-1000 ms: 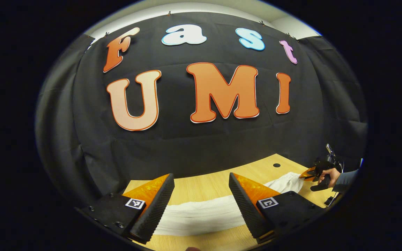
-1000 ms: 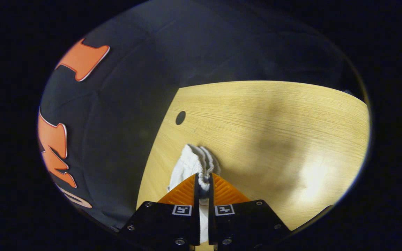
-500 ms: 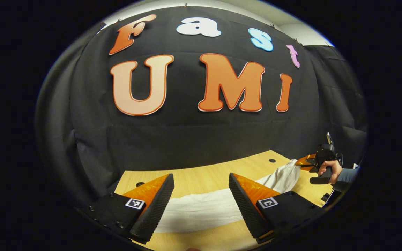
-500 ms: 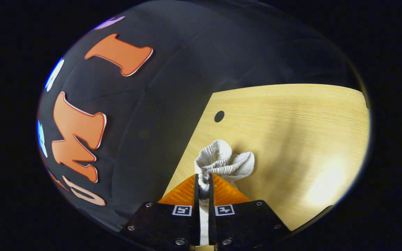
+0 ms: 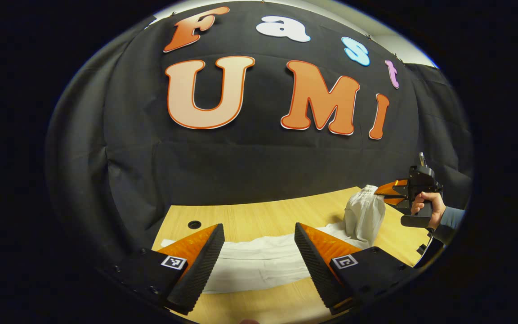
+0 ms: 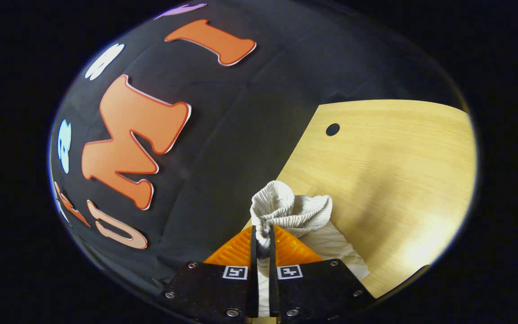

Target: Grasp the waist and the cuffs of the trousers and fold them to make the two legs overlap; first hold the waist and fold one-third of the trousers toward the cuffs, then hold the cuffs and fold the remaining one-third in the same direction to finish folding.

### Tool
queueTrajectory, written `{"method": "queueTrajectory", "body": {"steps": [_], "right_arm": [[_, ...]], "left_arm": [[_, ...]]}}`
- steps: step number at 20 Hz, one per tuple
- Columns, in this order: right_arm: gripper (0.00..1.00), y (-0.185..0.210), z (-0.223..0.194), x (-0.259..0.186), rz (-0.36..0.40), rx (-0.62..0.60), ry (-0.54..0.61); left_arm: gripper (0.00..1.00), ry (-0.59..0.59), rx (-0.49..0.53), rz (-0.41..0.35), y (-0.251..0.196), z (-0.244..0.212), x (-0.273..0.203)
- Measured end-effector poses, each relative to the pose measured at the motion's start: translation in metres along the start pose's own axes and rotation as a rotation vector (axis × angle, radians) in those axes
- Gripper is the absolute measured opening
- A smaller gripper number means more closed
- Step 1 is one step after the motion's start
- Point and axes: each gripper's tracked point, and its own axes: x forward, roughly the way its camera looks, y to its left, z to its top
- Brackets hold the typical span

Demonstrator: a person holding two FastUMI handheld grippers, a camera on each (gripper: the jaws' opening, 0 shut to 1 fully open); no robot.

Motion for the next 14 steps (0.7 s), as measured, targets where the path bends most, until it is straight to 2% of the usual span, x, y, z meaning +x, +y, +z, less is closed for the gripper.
{"method": "queueTrajectory", "body": {"steps": [9, 14], "right_arm": [[0.10, -0.004, 0.004, -0.005, 0.044, -0.082, 0.146], [0.09, -0.004, 0.003, -0.007, 0.007, -0.161, 0.247]], "left_arm": [[1.00, 0.018, -0.039, 0.038, 0.048, -0.016, -0.009], [1.00, 0.049, -0.069, 0.092, 0.080, -0.036, -0.016]]}}
